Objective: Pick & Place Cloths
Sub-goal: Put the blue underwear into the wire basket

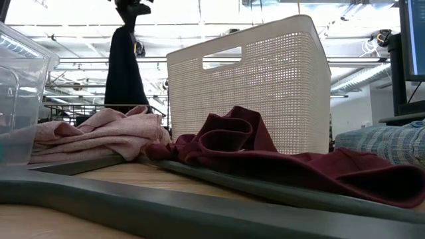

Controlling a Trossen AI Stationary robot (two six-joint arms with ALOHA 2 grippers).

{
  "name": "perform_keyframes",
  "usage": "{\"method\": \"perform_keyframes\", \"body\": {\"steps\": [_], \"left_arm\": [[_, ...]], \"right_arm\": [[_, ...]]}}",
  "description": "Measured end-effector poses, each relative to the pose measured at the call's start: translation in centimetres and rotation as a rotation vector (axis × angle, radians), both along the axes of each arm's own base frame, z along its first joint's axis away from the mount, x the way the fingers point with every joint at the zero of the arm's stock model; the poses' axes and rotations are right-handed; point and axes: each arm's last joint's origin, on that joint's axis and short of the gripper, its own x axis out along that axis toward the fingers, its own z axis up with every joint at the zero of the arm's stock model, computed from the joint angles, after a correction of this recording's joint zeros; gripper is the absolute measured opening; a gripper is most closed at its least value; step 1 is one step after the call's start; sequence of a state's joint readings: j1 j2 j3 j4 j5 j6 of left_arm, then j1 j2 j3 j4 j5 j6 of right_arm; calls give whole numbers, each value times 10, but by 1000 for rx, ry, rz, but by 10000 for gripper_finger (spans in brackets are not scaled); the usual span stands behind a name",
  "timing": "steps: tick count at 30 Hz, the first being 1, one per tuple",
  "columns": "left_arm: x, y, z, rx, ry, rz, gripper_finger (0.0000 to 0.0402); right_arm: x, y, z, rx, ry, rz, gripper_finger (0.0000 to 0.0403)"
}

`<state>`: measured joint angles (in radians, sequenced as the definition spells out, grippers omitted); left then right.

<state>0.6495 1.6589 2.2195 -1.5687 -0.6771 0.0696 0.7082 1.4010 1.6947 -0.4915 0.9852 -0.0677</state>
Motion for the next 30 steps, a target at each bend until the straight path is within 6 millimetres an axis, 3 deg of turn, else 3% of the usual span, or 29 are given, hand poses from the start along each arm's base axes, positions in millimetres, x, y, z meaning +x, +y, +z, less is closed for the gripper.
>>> {"method": "perform_keyframes", "body": {"steps": [8, 17, 23, 30], "left_arm": [[10, 11, -44, -234, 24, -39, 0], [23, 40, -99, -267, 35, -61, 0], [27, 66, -103, -134, -85, -50, 0], [38, 53, -106, -215, -149, -103, 0]], "right_arm": [[0, 0, -1, 3, 9, 21, 0], [0, 0, -2, -6, 19, 22, 0], [0, 0, -2, -9, 23, 21, 0], [0, 0, -2, -8, 22, 21, 0]]}}
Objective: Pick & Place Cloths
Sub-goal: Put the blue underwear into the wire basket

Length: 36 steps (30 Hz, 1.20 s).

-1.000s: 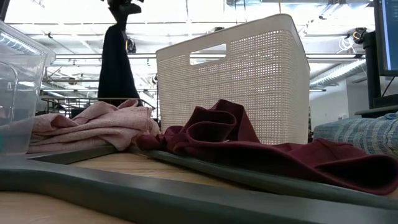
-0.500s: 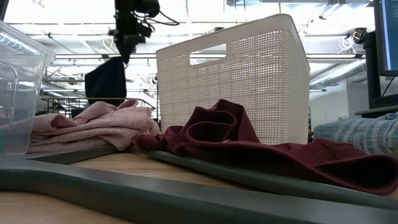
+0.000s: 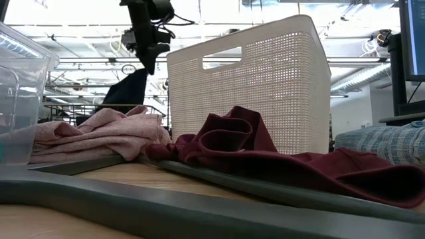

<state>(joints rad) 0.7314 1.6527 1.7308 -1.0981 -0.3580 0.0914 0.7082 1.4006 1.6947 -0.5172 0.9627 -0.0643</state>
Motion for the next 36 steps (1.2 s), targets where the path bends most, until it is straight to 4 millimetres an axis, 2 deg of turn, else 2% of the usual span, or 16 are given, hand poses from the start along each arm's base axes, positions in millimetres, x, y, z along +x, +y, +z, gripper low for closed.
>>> {"method": "perform_keyframes", "body": {"steps": [4, 9, 21, 30, 36], "left_arm": [[6, -11, -22, -112, 20, -54, 0], [0, -17, -60, -239, 121, -24, 0], [-7, -14, -115, -306, 111, -23, 0], [-19, -5, -125, -340, 106, -3, 9], [-22, -2, -125, -361, 96, -32, 43]], "right_arm": [[0, 0, -1, -7, 8, 0, 0], [0, 0, -1, -7, 8, 0, 0], [0, 0, -1, -7, 7, -3, 0], [0, -1, -1, -7, 7, -5, 0], [0, -1, -1, -5, 4, -5, 0]]}}
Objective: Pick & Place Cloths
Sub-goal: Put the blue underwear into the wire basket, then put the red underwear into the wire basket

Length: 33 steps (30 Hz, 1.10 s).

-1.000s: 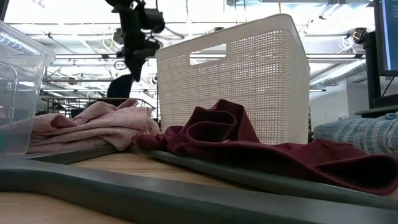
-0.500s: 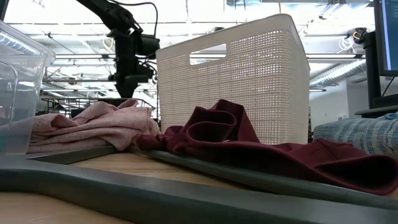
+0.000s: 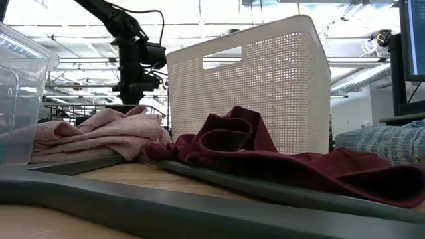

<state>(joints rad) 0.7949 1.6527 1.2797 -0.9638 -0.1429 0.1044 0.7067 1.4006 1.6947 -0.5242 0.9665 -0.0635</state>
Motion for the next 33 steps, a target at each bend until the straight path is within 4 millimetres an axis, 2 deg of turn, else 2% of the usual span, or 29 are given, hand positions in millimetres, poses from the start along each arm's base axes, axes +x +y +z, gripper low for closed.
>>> {"method": "perform_keyframes", "body": {"steps": [6, 10, 14, 19, 24, 28, 33], "left_arm": [[-5, 10, 1, -2, -58, 12, 125], [-8, 13, 6, 25, -25, 30, 186], [-11, 12, 29, 61, 12, 32, 229], [-17, 5, 73, 148, -74, 34, 258], [-30, -15, 115, 243, -192, 55, 268], [-39, -46, 145, 268, -366, 48, 269], [-40, -90, 170, 268, -538, -70, 269]], "right_arm": [[0, 0, 0, 25, -7, -4, 0], [0, 0, 0, 29, -8, -3, 0], [0, 0, 0, 29, -8, -3, 0], [0, 0, 0, 29, -8, -3, 0], [0, 0, 0, 36, -10, -4, 0], [0, 0, 0, 33, -9, -3, 0], [0, 0, 0, 27, -7, -1, 0]]}}
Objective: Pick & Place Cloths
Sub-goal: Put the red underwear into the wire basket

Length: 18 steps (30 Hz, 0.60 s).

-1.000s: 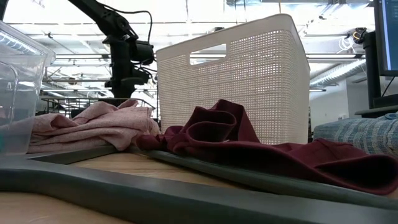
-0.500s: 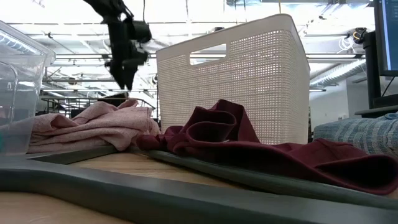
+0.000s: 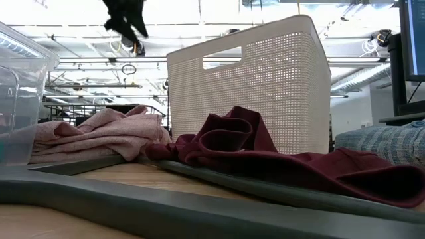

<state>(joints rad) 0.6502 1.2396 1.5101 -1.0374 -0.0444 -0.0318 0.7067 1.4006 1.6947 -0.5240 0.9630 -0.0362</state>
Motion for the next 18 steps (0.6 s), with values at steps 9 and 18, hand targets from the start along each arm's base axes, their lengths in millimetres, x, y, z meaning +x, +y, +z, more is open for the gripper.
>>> {"method": "perform_keyframes", "body": {"steps": [9, 18], "left_arm": [[24, -74, 9, 2, -53, -337, 269], [63, -146, 3, 16, -101, -671, 269]], "right_arm": [[0, 0, 0, -2, 1, 1, 0], [0, 1, 0, -4, 5, 6, 0]]}}
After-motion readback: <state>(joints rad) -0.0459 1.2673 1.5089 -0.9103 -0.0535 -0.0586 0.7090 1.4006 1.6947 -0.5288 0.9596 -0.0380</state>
